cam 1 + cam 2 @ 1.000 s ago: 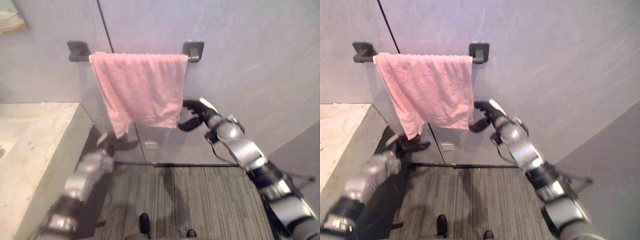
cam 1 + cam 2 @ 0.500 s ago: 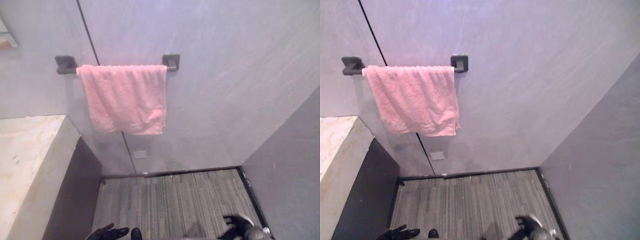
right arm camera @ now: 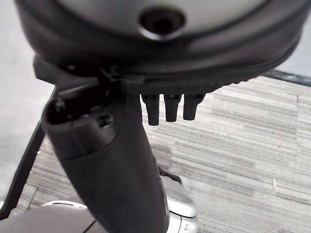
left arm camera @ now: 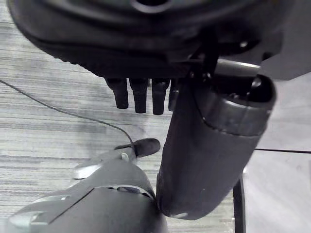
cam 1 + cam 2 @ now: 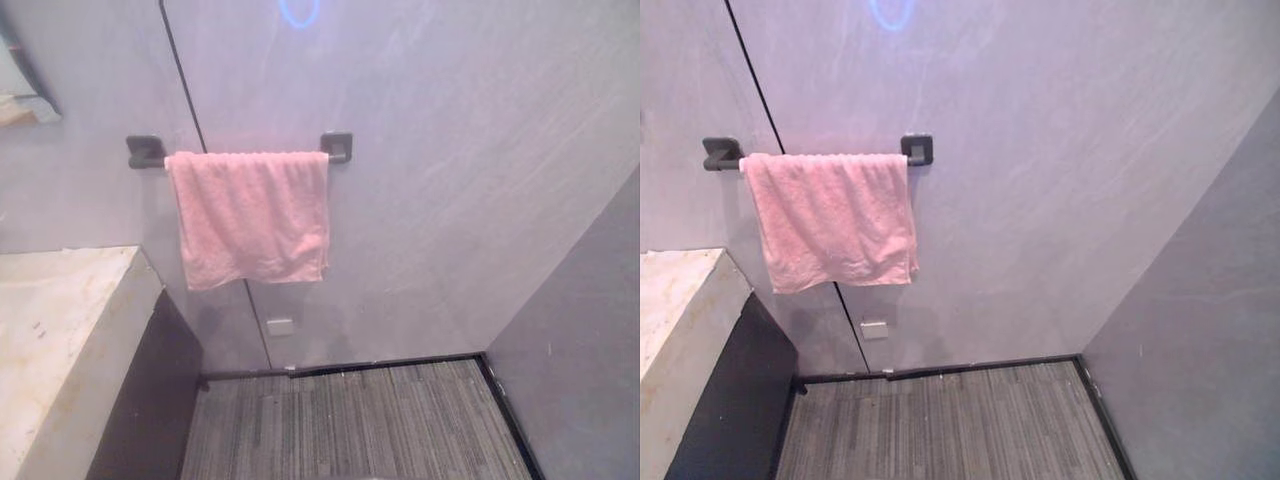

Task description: Organize the bathroom.

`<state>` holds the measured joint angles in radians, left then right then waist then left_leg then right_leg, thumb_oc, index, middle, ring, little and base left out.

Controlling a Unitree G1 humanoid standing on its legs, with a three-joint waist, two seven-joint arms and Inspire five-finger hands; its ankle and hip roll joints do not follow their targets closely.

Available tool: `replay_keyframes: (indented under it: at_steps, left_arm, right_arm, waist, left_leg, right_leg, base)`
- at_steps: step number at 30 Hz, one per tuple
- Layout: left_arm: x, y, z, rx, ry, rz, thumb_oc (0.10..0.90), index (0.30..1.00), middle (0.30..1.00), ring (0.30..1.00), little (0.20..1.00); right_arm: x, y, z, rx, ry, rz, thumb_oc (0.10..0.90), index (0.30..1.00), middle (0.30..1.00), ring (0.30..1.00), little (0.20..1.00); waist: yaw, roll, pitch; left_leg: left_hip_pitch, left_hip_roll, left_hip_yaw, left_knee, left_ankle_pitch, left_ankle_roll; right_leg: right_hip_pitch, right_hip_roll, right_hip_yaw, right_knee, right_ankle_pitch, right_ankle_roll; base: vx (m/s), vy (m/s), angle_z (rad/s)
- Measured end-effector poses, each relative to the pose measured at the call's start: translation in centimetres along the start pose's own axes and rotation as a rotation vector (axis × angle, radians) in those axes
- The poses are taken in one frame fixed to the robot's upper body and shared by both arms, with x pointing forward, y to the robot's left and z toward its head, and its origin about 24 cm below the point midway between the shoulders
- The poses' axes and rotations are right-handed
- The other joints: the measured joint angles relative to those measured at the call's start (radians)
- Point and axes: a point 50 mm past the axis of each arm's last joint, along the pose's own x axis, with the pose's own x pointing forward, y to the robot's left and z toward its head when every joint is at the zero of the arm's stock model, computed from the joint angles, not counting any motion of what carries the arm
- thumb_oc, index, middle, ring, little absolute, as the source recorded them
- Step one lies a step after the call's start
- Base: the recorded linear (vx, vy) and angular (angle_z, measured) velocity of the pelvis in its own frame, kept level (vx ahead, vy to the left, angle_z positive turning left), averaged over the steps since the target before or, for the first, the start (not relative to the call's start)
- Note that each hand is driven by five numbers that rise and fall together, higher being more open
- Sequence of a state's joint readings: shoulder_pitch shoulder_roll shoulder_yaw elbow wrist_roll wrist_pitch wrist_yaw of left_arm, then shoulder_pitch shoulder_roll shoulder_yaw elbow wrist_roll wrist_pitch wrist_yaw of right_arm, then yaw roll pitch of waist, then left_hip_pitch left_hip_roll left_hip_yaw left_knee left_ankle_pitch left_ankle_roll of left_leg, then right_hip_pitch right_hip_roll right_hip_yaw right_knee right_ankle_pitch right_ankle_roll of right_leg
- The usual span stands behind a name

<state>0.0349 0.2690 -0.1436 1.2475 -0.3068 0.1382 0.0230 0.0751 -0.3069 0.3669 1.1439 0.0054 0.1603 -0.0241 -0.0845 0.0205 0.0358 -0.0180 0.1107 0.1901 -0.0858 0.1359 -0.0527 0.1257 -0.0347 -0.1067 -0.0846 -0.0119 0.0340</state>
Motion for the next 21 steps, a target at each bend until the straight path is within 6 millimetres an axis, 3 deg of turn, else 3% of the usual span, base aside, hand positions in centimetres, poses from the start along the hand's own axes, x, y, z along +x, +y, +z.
replay_keyframes:
  at_steps: [5,6,7,8,9,10,11,14,16,17,18,19,20,21]
  left_arm:
    - [0.0,-0.1,1.1,-0.03,-0.032,0.003,0.8,0.9,0.9,0.9,0.9]
    - [0.0,0.1,1.9,-0.059,-0.051,0.017,0.8,0.9,0.9,0.9,0.9]
    - [0.0,0.3,2.4,-0.068,-0.059,0.022,0.8,0.9,0.9,0.9,0.9]
    - [-0.1,0.7,3.3,-0.109,-0.075,0.034,0.8,0.9,0.9,0.9,0.9]
    - [-0.1,1.8,3.3,-0.146,-0.073,0.06,0.8,0.9,0.9,0.9,0.9]
    - [-0.2,2.3,3.2,-0.131,-0.065,0.075,0.8,0.9,0.9,0.9,0.9]
    - [-0.1,3.0,2.1,-0.108,-0.005,0.112,0.8,0.9,0.9,0.9,0.9]
    - [-0.1,2.4,1.6,-0.099,-0.002,0.106,0.8,0.9,0.9,0.9,0.9]
    - [0.0,1.6,2.0,-0.081,-0.005,0.088,0.8,0.9,0.9,0.9,0.9]
    - [0.0,1.2,2.0,-0.063,0.003,0.079,0.8,0.9,0.9,0.9,0.9]
    - [0.0,1.2,2.7,-0.059,-0.013,0.078,0.8,0.9,0.9,0.9,0.9]
    - [0.0,0.7,3.4,-0.055,-0.032,0.065,0.8,0.9,0.9,0.9,0.9]
    - [0.0,0.2,3.6,-0.039,-0.04,0.052,0.8,0.9,0.9,0.9,0.9]
    - [0.0,0.8,3.5,-0.025,-0.05,0.055,0.8,0.9,0.9,0.9,0.9]
  right_arm:
    - [0.1,-0.7,2.2,-0.036,-0.052,0.005,0.8,0.9,0.9,0.9,0.9]
    - [0.0,-0.9,3.1,-0.07,-0.08,0.006,0.8,0.9,0.9,0.9,0.9]
    - [0.0,-1.0,3.7,-0.077,-0.098,0.006,0.8,0.9,0.9,0.9,0.9]
    - [-0.1,-1.1,4.7,-0.09,-0.123,0.007,0.8,0.9,0.9,0.9,0.9]
    - [-0.2,-1.4,5.7,-0.096,-0.149,-0.001,0.8,0.9,0.9,0.9,0.9]
    - [-0.2,-1.6,6.0,-0.099,-0.155,-0.008,0.8,0.9,0.9,0.9,0.9]
    - [-0.2,-2.4,6.2,-0.094,-0.161,-0.035,0.8,0.9,0.9,0.9,0.9]
    - [-0.3,-4.9,5.5,-0.117,-0.13,-0.096,0.8,0.9,0.9,0.9,0.9]
    - [-0.4,-6.1,5.1,-0.136,-0.111,-0.117,0.8,0.9,0.9,0.9,0.9]
    - [-0.5,-6.5,4.7,-0.136,-0.098,-0.12,0.8,0.9,0.9,0.9,0.9]
    - [-0.5,-6.4,4.7,-0.13,-0.097,-0.113,0.8,0.9,0.9,0.9,0.9]
    - [-0.4,-6.3,4.2,-0.131,-0.083,-0.099,0.8,0.9,0.9,0.9,0.9]
    - [-0.4,-6.1,3.4,-0.131,-0.059,-0.083,0.8,0.9,0.9,0.9,0.9]
    - [-0.2,-5.0,3.2,-0.127,-0.053,-0.051,0.8,0.9,0.9,0.9,0.9]
  waist:
    - [0.035,0.02,0.036]
    - [0.056,0.012,0.059]
    - [0.053,-0.015,0.067]
    - [0.062,-0.045,0.09]
    - [0.076,-0.077,0.107]
    - [0.071,-0.088,0.112]
    - [0.032,-0.108,0.122]
    - [0.02,-0.08,0.122]
    - [0.017,-0.055,0.12]
    - [0.011,-0.046,0.118]
    - [0.0,-0.057,0.139]
    - [-0.009,-0.049,0.159]
    - [-0.02,-0.049,0.144]
    - [-0.025,-0.033,0.103]
  left_leg:
    - [-0.032,0.027,-0.076,0.007,0.059,-0.062]
    - [-0.059,0.023,-0.107,0.004,0.132,-0.111]
    - [-0.081,0.023,-0.116,-0.005,0.174,-0.141]
    - [-0.107,0.02,-0.043,0.015,0.153,-0.157]
    - [-0.11,0.033,0.038,0.105,0.085,-0.107]
    - [-0.109,0.046,0.073,0.159,0.061,-0.111]
    - [-0.108,0.096,0.112,0.371,0.018,-0.128]
    - [-0.052,0.131,0.042,0.652,-0.056,-0.162]
    - [-0.019,0.134,0.036,0.758,-0.019,-0.187]
    - [0.028,0.121,0.047,0.715,0.065,-0.197]
    - [0.06,0.108,0.046,0.634,0.052,-0.194]
    - [0.078,0.098,0.051,0.577,0.071,-0.171]
    - [0.088,0.107,0.042,0.527,0.062,-0.178]
    - [0.107,0.12,0.039,0.45,0.021,-0.208]
  right_leg:
    - [0.015,0.044,-0.061,0.004,-0.017,-0.029]
    - [0.013,0.057,-0.101,0.008,-0.022,-0.049]
    - [-0.007,0.036,-0.125,0.012,-0.014,-0.075]
    - [-0.012,0.008,-0.167,-0.004,0.005,-0.101]
    - [-0.021,-0.013,-0.177,-0.003,0.017,-0.104]
    - [-0.018,-0.025,-0.191,-0.003,0.021,-0.1]
    - [-0.004,-0.048,-0.257,-0.002,0.019,-0.103]
    - [-0.029,-0.059,-0.322,0.003,0.016,-0.108]
    - [-0.061,-0.061,-0.339,0.02,0.019,-0.11]
    - [-0.083,-0.066,-0.358,0.042,0.019,-0.109]
    - [-0.104,-0.097,-0.359,0.105,0.025,-0.101]
    - [-0.152,-0.133,-0.356,0.237,0.009,-0.112]
    - [-0.201,-0.105,-0.343,0.282,-0.032,-0.079]
    - [-0.219,-0.041,-0.291,0.181,-0.022,-0.086]
  base:
    - [-0.09,-0.168,0.47]
    - [-0.14,-0.112,0.81]
    - [-0.21,-0.096,0.92]
    - [-0.13,-0.037,0.52]
    - [-0.17,-0.028,0.4]
    - [-0.21,-0.014,0.79]
    - [-0.16,-0.002,0.99]
    - [-0.26,-0.069,0.93]
    - [-0.17,-0.016,0.71]
    - [-0.24,0.08,0.83]
    - [-0.29,0.127,1.14]
    - [-0.24,0.129,1.12]
    - [-0.29,0.163,1.02]
    - [-0.24,0.133,0.87]
